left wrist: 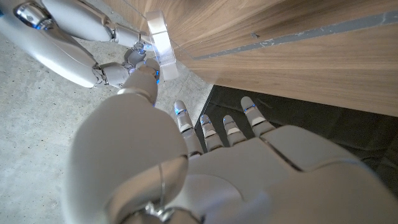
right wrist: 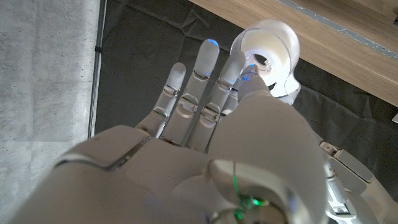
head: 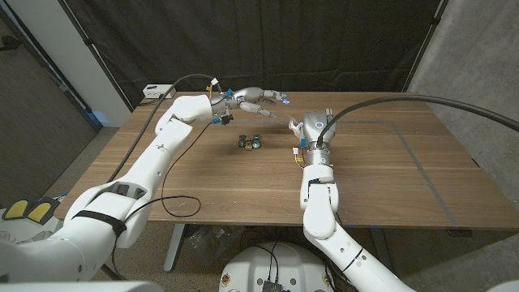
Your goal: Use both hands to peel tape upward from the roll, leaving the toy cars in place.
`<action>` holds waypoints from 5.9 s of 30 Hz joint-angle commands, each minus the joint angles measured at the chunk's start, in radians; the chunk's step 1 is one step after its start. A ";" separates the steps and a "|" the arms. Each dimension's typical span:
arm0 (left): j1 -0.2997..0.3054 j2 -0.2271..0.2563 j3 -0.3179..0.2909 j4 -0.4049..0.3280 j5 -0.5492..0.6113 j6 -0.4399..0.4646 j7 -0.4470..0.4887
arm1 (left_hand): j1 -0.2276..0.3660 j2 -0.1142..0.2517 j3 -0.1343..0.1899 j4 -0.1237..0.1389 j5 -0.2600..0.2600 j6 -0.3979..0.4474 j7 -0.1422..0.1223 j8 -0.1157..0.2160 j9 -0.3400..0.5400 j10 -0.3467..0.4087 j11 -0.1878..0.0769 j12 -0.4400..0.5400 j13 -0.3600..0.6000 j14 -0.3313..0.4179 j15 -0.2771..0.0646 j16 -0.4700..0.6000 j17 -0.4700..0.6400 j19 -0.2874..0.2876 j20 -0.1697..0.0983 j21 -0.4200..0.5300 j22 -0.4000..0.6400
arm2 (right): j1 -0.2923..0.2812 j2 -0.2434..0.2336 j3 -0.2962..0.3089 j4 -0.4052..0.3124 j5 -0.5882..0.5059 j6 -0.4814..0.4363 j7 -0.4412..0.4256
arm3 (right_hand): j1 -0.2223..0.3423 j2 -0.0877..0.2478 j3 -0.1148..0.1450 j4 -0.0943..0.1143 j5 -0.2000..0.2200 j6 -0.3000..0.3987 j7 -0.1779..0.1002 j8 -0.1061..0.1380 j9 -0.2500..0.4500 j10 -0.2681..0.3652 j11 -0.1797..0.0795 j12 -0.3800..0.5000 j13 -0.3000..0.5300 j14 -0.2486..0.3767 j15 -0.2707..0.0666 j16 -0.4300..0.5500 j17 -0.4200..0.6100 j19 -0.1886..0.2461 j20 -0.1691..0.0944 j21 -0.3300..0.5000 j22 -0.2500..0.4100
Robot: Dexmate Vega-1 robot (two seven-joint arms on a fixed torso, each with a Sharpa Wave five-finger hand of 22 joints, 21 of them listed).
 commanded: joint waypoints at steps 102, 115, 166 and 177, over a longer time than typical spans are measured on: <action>-0.014 -0.032 0.054 0.081 0.172 -0.097 0.466 | 0.173 0.233 -0.108 0.040 0.021 0.539 0.175 0.159 0.066 0.211 -0.036 0.127 0.202 0.138 -0.045 0.066 0.082 0.042 -0.018 0.190 0.025 | 0.164 -0.138 -0.061 0.097 0.308 0.073 -0.190 | 0.011 -0.005 -0.014 0.002 -0.002 0.078 -0.056 -0.021 0.043 0.028 0.000 -0.057 0.031 0.024 -0.071 -0.022 0.027 -0.039 -0.140 0.081 -0.064; -0.021 -0.047 0.056 0.103 0.161 -0.120 0.515 | 0.168 0.228 -0.113 0.046 0.034 0.537 0.161 0.181 0.097 0.224 -0.041 0.147 0.216 0.143 -0.049 0.061 0.088 0.059 -0.033 0.212 0.029 | 0.156 -0.140 -0.065 0.154 0.359 0.107 -0.428 | 0.005 -0.005 -0.018 0.006 -0.001 0.068 -0.077 -0.023 0.058 0.016 -0.001 -0.065 0.046 0.012 -0.071 -0.029 0.037 -0.073 -0.145 0.076 -0.081; 0.012 -0.019 0.059 -0.086 0.029 0.025 0.345 | 0.158 0.222 -0.134 0.061 0.077 0.509 0.137 0.219 0.163 0.196 -0.040 0.175 0.254 0.114 -0.040 0.031 0.103 0.040 -0.042 0.258 0.036 | 0.110 -0.172 -0.028 0.059 0.655 0.164 -0.421 | -0.195 -0.030 -0.087 0.085 -0.004 -0.166 -0.039 -0.121 0.027 -0.171 0.028 -0.285 -0.034 -0.099 -0.071 -0.238 -0.084 -0.108 -0.038 0.142 -0.257; -0.093 -0.041 0.087 0.042 0.009 0.018 0.274 | 0.154 0.220 -0.140 0.066 0.083 0.503 0.125 0.225 0.174 0.183 -0.042 0.177 0.260 0.109 -0.043 0.026 0.106 0.028 -0.039 0.264 0.036 | 0.092 -0.148 0.030 0.013 0.825 0.148 -0.364 | -0.290 -0.035 -0.111 0.118 -0.008 -0.370 0.010 -0.127 0.011 -0.352 0.075 -0.374 -0.088 -0.200 -0.067 -0.346 -0.164 -0.160 0.009 0.142 -0.313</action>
